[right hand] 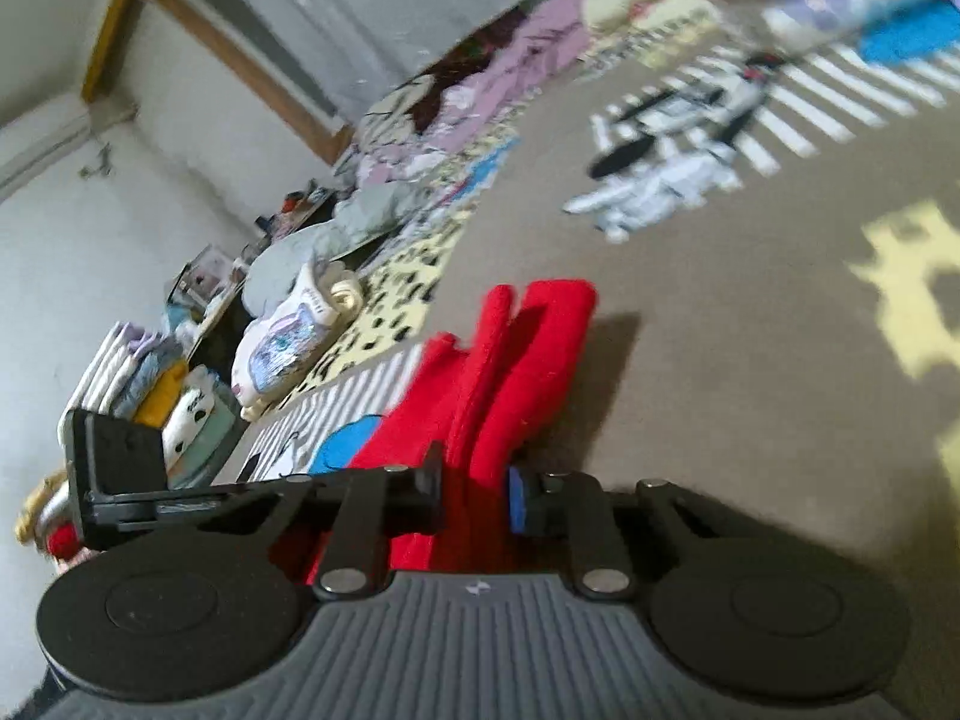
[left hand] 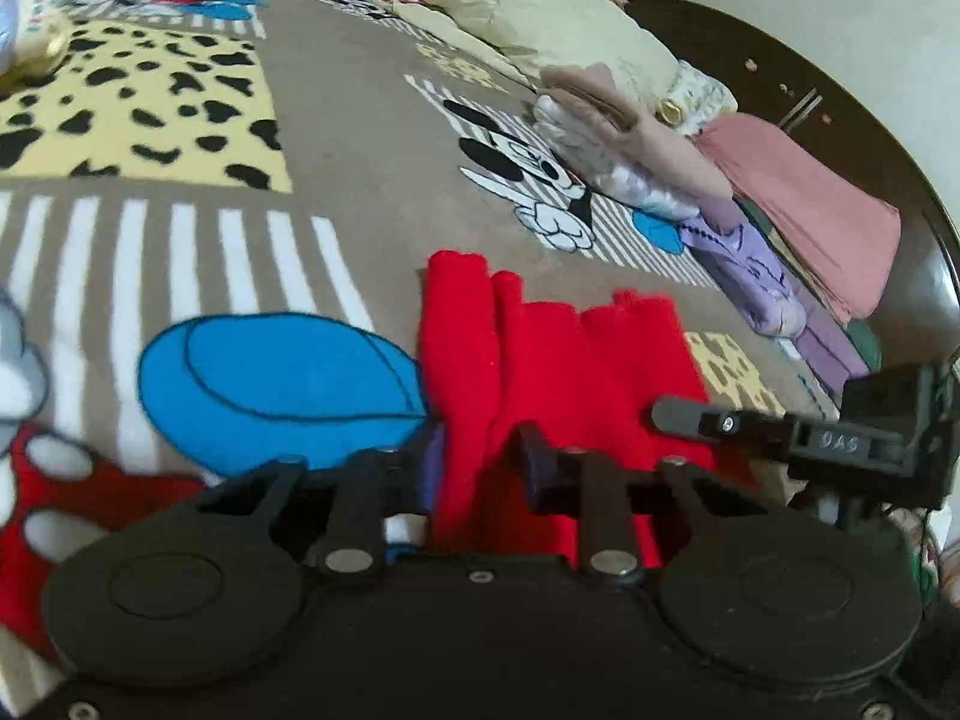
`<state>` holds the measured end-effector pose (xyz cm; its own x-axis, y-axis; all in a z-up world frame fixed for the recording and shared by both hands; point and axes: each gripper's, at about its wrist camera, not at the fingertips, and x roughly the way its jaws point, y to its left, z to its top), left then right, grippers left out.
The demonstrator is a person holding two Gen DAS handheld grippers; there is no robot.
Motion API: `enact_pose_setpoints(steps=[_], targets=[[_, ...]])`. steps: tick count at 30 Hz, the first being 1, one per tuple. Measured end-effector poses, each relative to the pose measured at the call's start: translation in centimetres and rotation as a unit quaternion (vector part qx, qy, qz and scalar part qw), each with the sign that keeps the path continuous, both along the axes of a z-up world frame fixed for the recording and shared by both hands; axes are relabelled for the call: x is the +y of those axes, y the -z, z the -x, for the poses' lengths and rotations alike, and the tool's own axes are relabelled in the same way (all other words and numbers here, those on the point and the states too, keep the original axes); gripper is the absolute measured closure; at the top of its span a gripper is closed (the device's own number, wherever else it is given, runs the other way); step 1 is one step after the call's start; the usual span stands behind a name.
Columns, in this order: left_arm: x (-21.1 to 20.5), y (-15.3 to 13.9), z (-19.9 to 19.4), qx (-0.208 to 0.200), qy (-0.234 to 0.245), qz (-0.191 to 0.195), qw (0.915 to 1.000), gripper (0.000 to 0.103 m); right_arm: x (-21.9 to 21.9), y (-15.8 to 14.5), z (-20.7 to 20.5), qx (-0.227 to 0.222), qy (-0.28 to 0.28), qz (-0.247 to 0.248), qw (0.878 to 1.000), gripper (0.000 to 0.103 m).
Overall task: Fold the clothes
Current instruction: 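Carry the red sweater with both tools onto the open blanket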
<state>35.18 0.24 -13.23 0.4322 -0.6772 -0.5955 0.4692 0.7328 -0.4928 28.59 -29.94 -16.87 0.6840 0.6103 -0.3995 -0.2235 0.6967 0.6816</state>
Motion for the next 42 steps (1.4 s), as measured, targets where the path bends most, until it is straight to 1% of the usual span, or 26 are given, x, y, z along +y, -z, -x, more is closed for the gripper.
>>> enact_pose_setpoints(steps=[4, 7, 11, 13, 15, 20, 22, 23, 24, 25, 26, 27, 28, 31, 33, 36, 39, 42], targets=[[0.8, -0.5, -0.3, -0.015, -0.012, 0.011, 0.9998, 0.09, 1.6, -1.2, -1.3, -0.026, -0.008, 0.013, 1.0, 0.083], [2.0, -1.5, -0.5, -0.045, -0.034, 0.025, 0.9981, 0.09, 2.1, -1.9, -2.7, -0.043, -0.006, 0.011, 0.999, 0.083], [3.4, -3.2, -0.9, -0.098, -0.065, 0.032, 0.9926, 0.09, 2.9, -3.3, -5.1, -0.073, -0.016, 0.019, 0.997, 0.083], [4.1, -3.8, -1.4, -0.111, -0.084, 0.042, 0.9894, 0.091, 3.2, -3.8, -6.7, -0.083, -0.02, 0.023, 0.996, 0.083], [4.7, -4.0, -2.0, -0.12, -0.104, 0.045, 0.9863, 0.091, 3.7, -4.1, -8.2, -0.09, -0.025, 0.024, 0.995, 0.083], [6.6, -3.7, -3.0, -0.113, -0.148, 0.049, 0.9813, 0.091, 6.0, -4.5, -11.7, -0.105, -0.054, 0.037, 0.992, 0.083], [7.1, -3.5, -3.4, -0.11, -0.158, 0.043, 0.9804, 0.09, 6.9, -4.2, -12.8, -0.098, -0.054, 0.045, 0.993, 0.083], [7.1, -3.3, -3.7, -0.105, -0.164, 0.032, 0.9803, 0.09, 7.2, -3.8, -13.2, -0.088, -0.048, 0.052, 0.994, 0.08], [7.1, -3.0, -4.0, -0.1, -0.171, 0.021, 0.98, 0.08, 7.3, -3.4, -13.6, -0.069, -0.036, 0.061, 0.995, 0.078], [7.1, -2.8, -4.3, -0.095, -0.179, 0.01, 0.9792, 0.062, 7.4, -2.9, -13.9, -0.051, -0.024, 0.069, 0.996, 0.075], [7.2, -2.7, -4.2, -0.097, -0.194, -0.004, 0.9762, 0.057, 7.3, -2.8, -14.0, -0.042, -0.016, 0.072, 0.996, 0.071], [7.4, -2.8, -4.1, -0.102, -0.203, -0.008, 0.9737, 0.056, 6.9, -2.9, -13.8, -0.041, -0.01, 0.07, 0.997, 0.067], [7.8, -2.9, -3.9, -0.102, -0.205, -0.001, 0.9734, 0.056, 6.6, -3.1, -13.6, -0.041, -0.004, 0.067, 0.997, 0.062], [8.6, -3.5, -3.5, -0.104, -0.202, 0.025, 0.9735, 0.056, 5.5, -3.7, -13.0, -0.045, 0.01, 0.059, 0.997, 0.061], [8.7, -3.5, -3.4, -0.1, -0.198, 0.032, 0.9744, 0.056, 5.2, -4.4, -12.6, -0.059, 0.003, 0.056, 0.997, 0.061], [8.2, -3.0, -3.6, -0.09, -0.189, 0.029, 0.9774, 0.056, 5.6, -4.5, -12.6, -0.062, -0.013, 0.065, 0.996, 0.061], [7.3, -2.5, -3.8, -0.091, -0.176, 0.018, 0.98, 0.057, 6.4, -3.9, -12.7, -0.056, -0.029, 0.077, 0.995, 0.061], [6.3, -2.2, -3.9, -0.095, -0.162, 0.003, 0.9822, 0.057, 7.6, -3.5, -12.6, -0.057, -0.042, 0.109, 0.992, 0.061]])
